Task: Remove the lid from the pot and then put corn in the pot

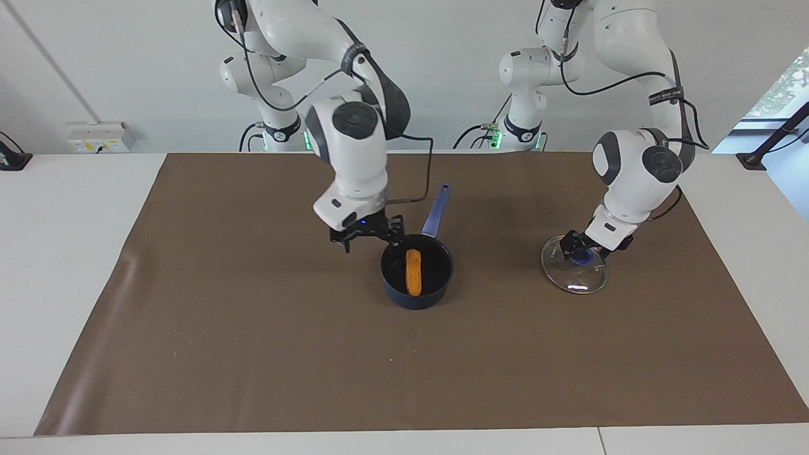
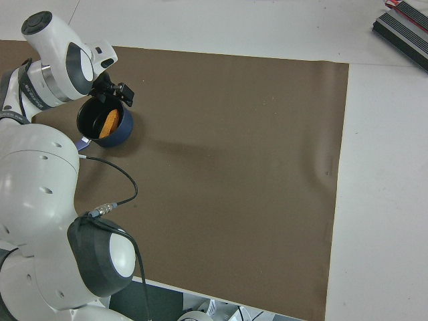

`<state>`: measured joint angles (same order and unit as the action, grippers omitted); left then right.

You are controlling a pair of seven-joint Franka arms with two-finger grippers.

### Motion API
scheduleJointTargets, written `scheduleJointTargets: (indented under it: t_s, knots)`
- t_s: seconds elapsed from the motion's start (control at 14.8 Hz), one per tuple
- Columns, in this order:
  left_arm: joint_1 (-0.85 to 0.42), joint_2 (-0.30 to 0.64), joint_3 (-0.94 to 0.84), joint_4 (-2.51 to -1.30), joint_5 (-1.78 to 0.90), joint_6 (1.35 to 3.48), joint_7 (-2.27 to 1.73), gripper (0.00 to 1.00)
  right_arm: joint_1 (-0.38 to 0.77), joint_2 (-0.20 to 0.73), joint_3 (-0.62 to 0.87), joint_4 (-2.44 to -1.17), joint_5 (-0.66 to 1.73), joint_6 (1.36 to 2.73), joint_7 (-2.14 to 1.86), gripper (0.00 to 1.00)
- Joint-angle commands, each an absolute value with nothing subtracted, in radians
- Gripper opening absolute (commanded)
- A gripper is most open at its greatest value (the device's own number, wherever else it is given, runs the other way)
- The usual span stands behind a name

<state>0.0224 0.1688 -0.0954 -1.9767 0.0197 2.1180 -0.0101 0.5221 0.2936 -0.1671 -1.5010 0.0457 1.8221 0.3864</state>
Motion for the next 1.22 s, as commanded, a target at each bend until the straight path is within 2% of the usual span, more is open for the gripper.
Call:
scheduleJointTargets:
  t_s: [0.0, 0.14, 0.41, 0.54, 0.74, 0.88, 1.15]
  knots:
    - [0.021, 0.147, -0.109, -1.794, 0.037, 1.886, -0.006, 1.0, 0.399, 0.138, -0.152, -1.537, 0.038, 1.702, 0.26, 1.0]
    - [0.021, 0.108, -0.123, -1.724, 0.037, 1.769, -0.006, 1.0, 0.339, 0.085, -0.152, -1.537, 0.037, 1.626, 0.217, 1.0]
    - [0.02, -0.021, -0.13, -1.724, 0.037, 1.643, -0.008, 1.0, 0.191, 0.045, -0.153, -1.54, 0.037, 1.537, 0.106, 1.0]
    - [0.021, -0.061, -0.13, -1.739, 0.035, 1.609, -0.005, 1.0, 0.118, 0.028, -0.152, -1.566, 0.038, 1.51, 0.062, 1.0]
    - [0.02, -0.1, -0.129, -1.811, 0.032, 1.604, -0.014, 1.0, 0.094, 0.008, -0.153, -1.617, 0.035, 1.528, -0.031, 1.0]
    - [-0.018, -0.107, -0.101, -1.841, 0.026, 1.647, -0.02, 1.0, 0.074, 0.006, -0.152, -1.617, 0.02, 1.523, -0.06, 1.0]
    - [-0.058, -0.04, -0.049, -1.741, 0.009, 1.589, -0.037, 1.0, 0.071, -0.011, -0.14, -1.6, -0.025, 1.5, -0.141, 1.0]
